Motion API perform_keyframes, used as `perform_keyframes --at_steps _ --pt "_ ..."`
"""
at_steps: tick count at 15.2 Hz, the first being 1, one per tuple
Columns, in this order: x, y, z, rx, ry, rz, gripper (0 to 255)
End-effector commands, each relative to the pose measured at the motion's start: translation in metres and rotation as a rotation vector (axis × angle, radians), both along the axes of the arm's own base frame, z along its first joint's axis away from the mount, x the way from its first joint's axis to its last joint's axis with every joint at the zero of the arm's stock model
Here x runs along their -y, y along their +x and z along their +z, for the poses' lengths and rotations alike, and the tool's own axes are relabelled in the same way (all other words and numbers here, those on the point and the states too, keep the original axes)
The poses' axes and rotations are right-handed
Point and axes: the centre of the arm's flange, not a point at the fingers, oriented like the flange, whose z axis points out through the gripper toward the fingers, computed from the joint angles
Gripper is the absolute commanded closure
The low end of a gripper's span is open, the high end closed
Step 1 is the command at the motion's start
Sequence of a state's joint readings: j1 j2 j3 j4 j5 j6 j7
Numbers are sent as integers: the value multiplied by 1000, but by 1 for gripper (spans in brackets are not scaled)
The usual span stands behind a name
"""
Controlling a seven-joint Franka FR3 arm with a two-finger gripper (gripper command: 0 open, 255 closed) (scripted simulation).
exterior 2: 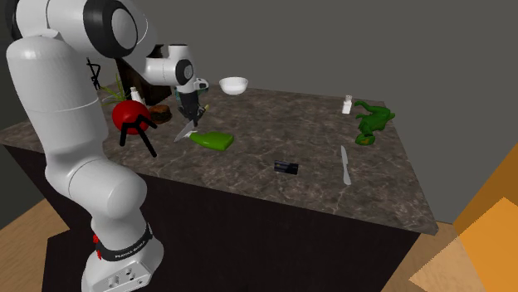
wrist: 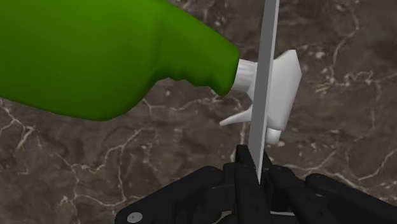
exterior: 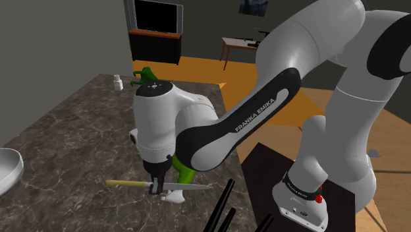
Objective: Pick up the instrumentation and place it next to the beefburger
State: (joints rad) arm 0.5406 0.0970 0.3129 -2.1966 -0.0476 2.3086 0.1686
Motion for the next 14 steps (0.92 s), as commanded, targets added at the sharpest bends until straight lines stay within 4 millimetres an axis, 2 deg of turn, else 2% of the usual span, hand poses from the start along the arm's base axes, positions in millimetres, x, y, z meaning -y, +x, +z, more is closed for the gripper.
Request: perform_keyframes --at_steps 1,8,9,14 --pt "1 0 -6 0 0 0 255" --pt "1 0 -6 0 0 0 255" --pt "1 0 -6 0 0 0 0" --pt "1 0 -6 0 0 0 0"
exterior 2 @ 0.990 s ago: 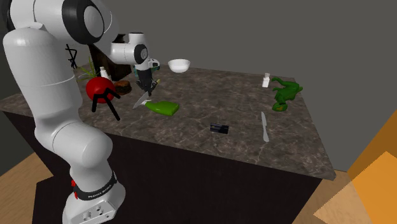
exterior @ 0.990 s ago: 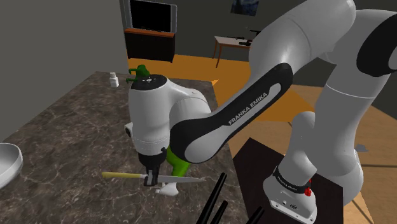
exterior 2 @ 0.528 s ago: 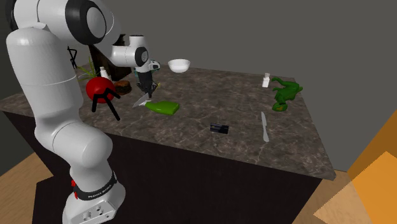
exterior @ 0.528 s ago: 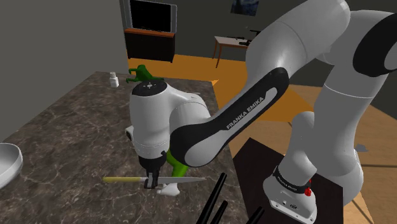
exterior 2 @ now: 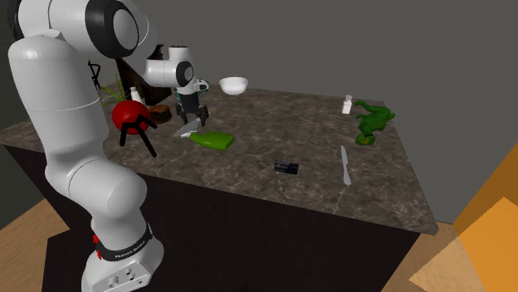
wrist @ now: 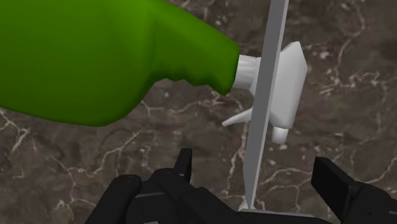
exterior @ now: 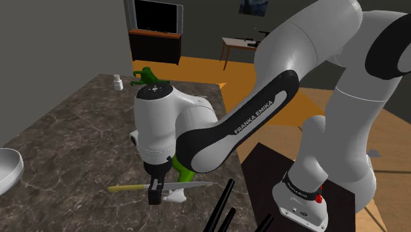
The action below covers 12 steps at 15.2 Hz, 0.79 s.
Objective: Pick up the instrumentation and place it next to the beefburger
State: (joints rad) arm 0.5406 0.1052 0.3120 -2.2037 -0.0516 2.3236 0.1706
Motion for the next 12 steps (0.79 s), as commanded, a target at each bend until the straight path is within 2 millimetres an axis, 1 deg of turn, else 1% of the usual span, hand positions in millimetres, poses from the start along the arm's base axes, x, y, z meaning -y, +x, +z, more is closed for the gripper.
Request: perform_keyframes --at_steps 1,4,12 --pt "0 0 13 0 0 0 0" --pt "1 -1 50 0 0 0 0" --pt "1 -1 50 0 0 0 0"
